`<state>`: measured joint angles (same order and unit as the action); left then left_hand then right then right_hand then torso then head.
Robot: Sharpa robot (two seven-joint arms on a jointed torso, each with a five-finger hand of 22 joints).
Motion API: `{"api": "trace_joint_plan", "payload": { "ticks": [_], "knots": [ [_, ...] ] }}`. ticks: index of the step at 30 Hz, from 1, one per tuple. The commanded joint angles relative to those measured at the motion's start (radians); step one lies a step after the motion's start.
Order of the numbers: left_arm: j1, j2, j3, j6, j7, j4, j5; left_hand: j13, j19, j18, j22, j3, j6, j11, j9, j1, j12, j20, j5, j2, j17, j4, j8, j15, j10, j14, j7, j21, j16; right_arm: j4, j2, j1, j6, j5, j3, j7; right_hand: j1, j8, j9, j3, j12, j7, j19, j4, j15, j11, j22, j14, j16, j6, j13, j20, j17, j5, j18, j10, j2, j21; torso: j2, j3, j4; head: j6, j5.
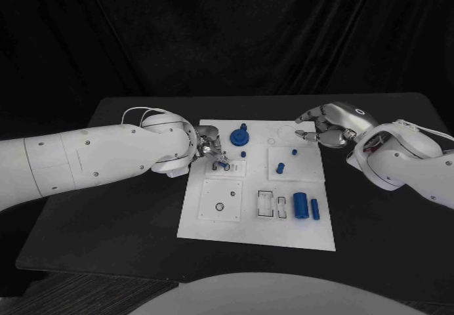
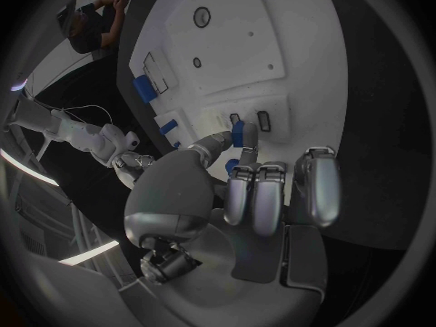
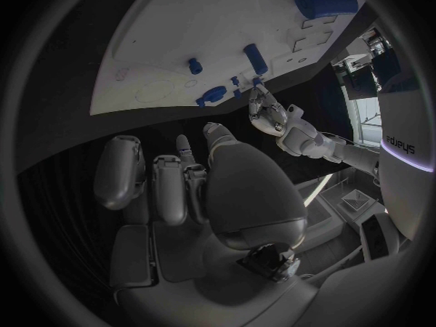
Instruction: Assemble the parts on the task board
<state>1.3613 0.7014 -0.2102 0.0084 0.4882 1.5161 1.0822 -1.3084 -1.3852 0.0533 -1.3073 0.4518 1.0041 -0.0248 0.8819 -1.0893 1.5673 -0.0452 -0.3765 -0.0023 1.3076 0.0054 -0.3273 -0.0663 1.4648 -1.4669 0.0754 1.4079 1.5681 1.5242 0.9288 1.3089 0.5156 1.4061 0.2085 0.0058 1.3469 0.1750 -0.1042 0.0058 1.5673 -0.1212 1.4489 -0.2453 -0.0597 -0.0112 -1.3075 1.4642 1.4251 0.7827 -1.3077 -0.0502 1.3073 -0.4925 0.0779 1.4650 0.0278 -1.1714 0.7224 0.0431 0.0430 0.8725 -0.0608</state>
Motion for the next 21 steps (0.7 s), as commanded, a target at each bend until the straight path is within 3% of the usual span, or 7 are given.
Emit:
{"api": "trace_joint_plan", "payload": {
  "ticks": [1, 21],
  "knots": [
    [-0.001, -0.002, -0.002, 0.034, -0.004, 0.003, 0.002, -0.262, -0.006, 0.005, -0.114, 0.043, 0.04, -0.008, 0.001, 0.013, 0.003, 0.0, 0.005, 0.0, 0.263, -0.039, -0.004, -0.004, 0.106, -0.104, -0.042, 0.002, 0.003, -0.001, 0.001, -0.003, 0.017, 0.002, -0.001, -0.02, 0.012, -0.003, 0.001, 0.004, 0.004, 0.002, -0.002, 0.006, 0.006, -0.005, -0.154, 0.073, -0.006, 0.006, -0.263, -0.004, 0.119, -0.006, 0.003, 0.106, -0.002, 0.005, 0.0, -0.0004, 0.0014, 0.0, 0.0],
    [-0.001, -0.006, -0.002, 0.04, -0.014, 0.002, 0.002, -0.262, -0.004, 0.006, -0.112, 0.044, 0.041, -0.008, 0.002, 0.015, 0.003, 0.001, 0.006, 0.002, 0.263, -0.037, -0.004, -0.005, 0.106, -0.104, -0.042, 0.0, 0.003, -0.002, -0.001, -0.006, 0.013, 0.002, -0.001, -0.022, 0.017, -0.005, 0.003, 0.008, 0.004, 0.001, -0.002, 0.009, 0.006, -0.005, -0.154, 0.073, -0.007, 0.007, -0.263, -0.004, 0.119, -0.02, 0.004, 0.106, -0.003, 0.008, 0.0, -0.0005, 0.0013, 0.0, -0.002]
  ]
}}
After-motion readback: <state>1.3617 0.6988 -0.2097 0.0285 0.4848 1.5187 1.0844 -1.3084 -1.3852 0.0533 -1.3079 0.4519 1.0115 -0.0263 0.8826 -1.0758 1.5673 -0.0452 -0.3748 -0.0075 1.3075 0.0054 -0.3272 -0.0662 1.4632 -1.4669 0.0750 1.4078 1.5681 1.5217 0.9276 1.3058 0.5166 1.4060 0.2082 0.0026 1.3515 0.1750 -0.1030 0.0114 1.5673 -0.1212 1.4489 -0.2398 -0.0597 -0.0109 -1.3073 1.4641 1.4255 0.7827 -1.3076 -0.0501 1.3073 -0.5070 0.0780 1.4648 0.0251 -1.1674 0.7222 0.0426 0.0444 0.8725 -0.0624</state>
